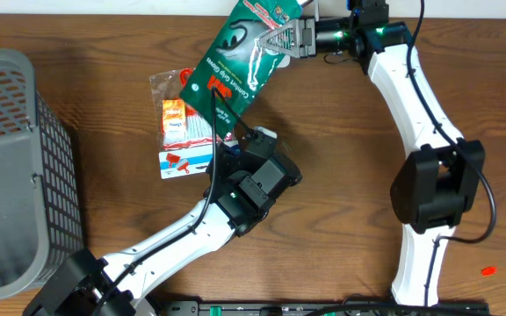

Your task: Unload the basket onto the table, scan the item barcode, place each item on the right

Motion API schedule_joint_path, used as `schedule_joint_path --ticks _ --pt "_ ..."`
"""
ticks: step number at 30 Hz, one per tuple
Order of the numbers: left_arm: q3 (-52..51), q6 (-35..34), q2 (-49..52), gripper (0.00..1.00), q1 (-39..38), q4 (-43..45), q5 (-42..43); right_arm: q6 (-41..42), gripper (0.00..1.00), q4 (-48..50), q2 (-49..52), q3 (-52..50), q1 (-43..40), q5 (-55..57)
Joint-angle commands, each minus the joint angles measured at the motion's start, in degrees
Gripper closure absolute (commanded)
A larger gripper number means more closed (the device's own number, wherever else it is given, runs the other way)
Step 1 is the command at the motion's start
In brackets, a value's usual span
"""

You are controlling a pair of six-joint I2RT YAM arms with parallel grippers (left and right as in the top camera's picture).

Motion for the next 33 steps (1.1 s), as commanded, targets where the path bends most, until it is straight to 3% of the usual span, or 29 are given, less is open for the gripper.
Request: schedule_joint_path --ticks 1,12,16,33 --pt "-0.15 -0.76 0.17 0.3 0.2 0.07 -0.7 3.21 0.99 3.3 5.22 0.76 -0.68 3.89" --pt "-0.15 -0.76 0.17 0.26 0.2 -0.15 -0.7 27.71 0.99 33.31 19.08 0.76 -1.88 2.84" --pt "-0.15 -0.76 0.17 0.23 0.22 -0.13 -0.7 33.11 0.99 40.79 21.62 0.76 -2.97 2.45" --pt "-0.15 -0.76 0.17 0.2 0.22 -0.11 -0.7 31.1 0.99 44.15 22.25 0.76 -2.93 8.57"
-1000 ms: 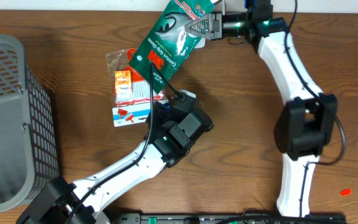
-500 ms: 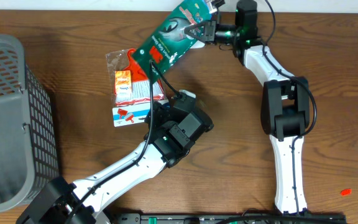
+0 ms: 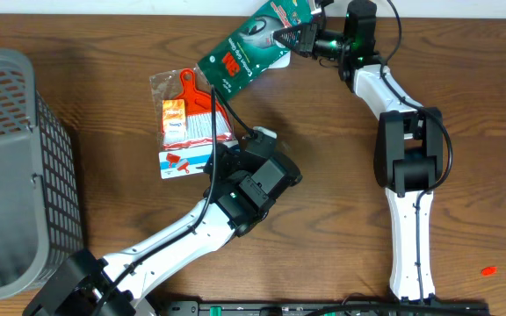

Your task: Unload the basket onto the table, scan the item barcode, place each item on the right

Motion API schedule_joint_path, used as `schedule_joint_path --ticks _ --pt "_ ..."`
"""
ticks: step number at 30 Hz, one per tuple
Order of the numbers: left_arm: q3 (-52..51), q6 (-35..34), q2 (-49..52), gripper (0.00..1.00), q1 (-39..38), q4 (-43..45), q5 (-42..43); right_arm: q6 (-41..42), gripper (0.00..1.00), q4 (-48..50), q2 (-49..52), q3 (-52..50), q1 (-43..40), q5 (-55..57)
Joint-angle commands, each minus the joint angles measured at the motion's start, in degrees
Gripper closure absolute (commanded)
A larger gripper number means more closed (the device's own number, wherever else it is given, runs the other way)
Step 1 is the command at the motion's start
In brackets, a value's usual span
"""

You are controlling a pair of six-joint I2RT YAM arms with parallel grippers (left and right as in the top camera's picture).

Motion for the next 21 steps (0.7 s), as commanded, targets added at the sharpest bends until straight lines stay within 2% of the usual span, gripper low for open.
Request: schedule_joint_path --ticks 1,21 --pt "-0.15 -0.59 0.17 0.2 0.22 -0.04 -0.7 0.26 0.99 0.33 0.13 0.63 1.27 1.36" --pt "-0.15 -0.57 0.39 0.2 0.22 -0.07 -0.7 2.62 0.99 0.79 5.33 0.63 2.56 4.96"
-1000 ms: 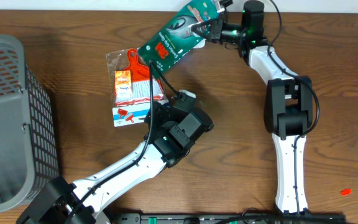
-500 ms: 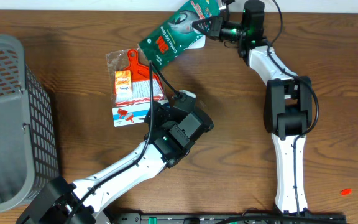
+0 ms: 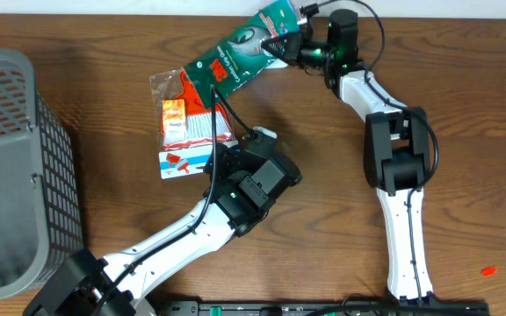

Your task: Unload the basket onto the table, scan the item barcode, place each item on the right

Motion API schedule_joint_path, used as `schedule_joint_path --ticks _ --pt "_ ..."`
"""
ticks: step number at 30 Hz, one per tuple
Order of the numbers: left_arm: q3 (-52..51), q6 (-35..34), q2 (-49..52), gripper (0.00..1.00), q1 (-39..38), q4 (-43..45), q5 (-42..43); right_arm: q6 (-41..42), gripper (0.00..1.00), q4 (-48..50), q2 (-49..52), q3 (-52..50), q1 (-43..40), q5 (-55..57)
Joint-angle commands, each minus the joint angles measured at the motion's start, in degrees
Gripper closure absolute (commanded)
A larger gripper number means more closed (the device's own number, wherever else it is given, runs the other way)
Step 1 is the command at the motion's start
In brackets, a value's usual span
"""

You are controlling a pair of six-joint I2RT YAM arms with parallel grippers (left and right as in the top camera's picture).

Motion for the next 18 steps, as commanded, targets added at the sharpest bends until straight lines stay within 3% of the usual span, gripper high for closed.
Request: schedule_joint_path --ticks 1,18 --pt "-0.15 -0.57 0.39 0.19 0.22 -0.04 -0.7 0.79 0.99 0.37 1.6 0.63 -0.2 0.42" --pt "-0.15 -0.55 0.39 0.19 0.22 -0.09 -0.72 1.64 0.99 4.0 1.64 0.63 0.44 3.85"
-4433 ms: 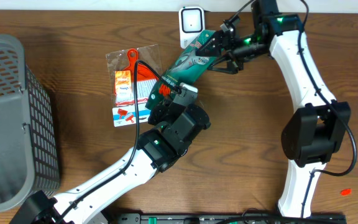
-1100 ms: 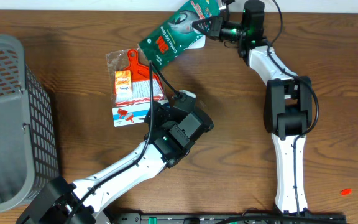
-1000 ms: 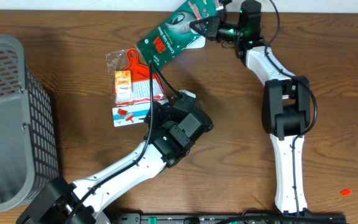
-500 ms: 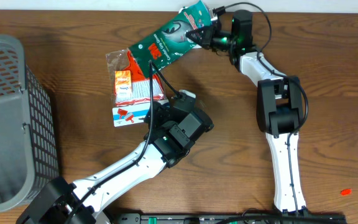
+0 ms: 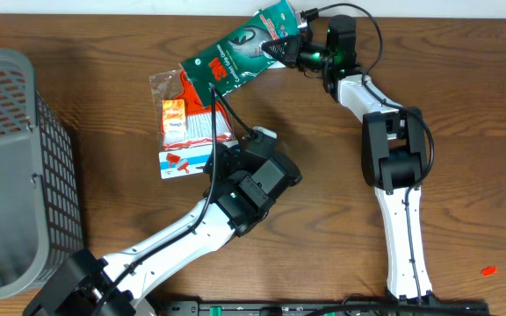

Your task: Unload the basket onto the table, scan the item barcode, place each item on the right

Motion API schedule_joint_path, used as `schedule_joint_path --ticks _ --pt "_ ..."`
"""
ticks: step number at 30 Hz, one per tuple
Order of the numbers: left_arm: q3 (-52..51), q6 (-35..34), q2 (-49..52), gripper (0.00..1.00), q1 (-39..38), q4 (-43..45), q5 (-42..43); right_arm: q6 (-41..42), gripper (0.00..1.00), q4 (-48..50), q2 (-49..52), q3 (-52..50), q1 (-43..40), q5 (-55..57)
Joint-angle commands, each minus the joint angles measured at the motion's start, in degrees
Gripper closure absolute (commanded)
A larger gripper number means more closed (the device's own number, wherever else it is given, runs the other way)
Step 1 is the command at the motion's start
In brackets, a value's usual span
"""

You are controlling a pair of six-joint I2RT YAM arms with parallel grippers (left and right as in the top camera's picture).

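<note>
A green retail card pack (image 5: pixel 240 51) with white print lies tilted at the back centre of the table. Its lower left corner overlaps a clear bag with an orange and white item (image 5: pixel 187 123). My right gripper (image 5: pixel 281 44) is shut on the pack's upper right end, the arm stretched low along the back. My left arm's wrist (image 5: pixel 251 180) sits at mid table, pointing toward the two packs. Its fingers are hidden under the wrist body. A black cable (image 5: pixel 222 105) runs from it toward the green pack. No barcode shows on the pack from overhead.
A grey mesh basket (image 5: pixel 16 167) fills the left side. A red packet lies at the right edge, and a small red piece (image 5: pixel 487 271) sits near the front right.
The green pack, still in my right gripper, has shifted slightly left and down toward the clear bag. The left arm has not moved.
At first my right gripper held the green pack high, large in view, over the clear bag. Later it looked smaller and sat nearer the back edge, the right arm folded in. Now it sits further left, overlapping the bag's top. The left arm stayed put.
</note>
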Motion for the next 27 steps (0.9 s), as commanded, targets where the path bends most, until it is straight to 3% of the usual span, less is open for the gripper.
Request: schedule_joint_path --ticks 1,9,14,18,22,25,27 --pt "-0.15 -0.55 0.37 0.19 0.22 -0.09 -0.72 0.33 0.99 0.28 0.28 0.63 0.52 2.73" --pt "-0.15 -0.55 0.39 0.19 0.22 -0.04 -0.72 1.73 0.99 0.92 0.28 0.63 1.2 2.8" --pt "-0.15 -0.57 0.39 0.19 0.22 -0.04 -0.7 10.36 0.99 10.82 0.24 0.66 1.2 -6.95" --pt "-0.15 -0.57 0.39 0.19 0.22 -0.04 -0.7 23.76 0.99 24.98 -0.04 0.68 1.14 -13.38" --pt "-0.15 -0.57 0.39 0.19 0.2 -0.07 -0.72 42.73 0.99 45.2 -0.39 1.14 1.07 -15.78" --pt "-0.15 -0.59 0.37 0.19 0.2 -0.04 -0.72 54.34 0.99 52.5 -0.72 1.84 0.31 -16.39" --pt "-0.15 -0.59 0.35 0.19 0.2 -0.04 -0.72 57.0 0.99 53.22 -1.18 1.84 -0.09 -18.34"
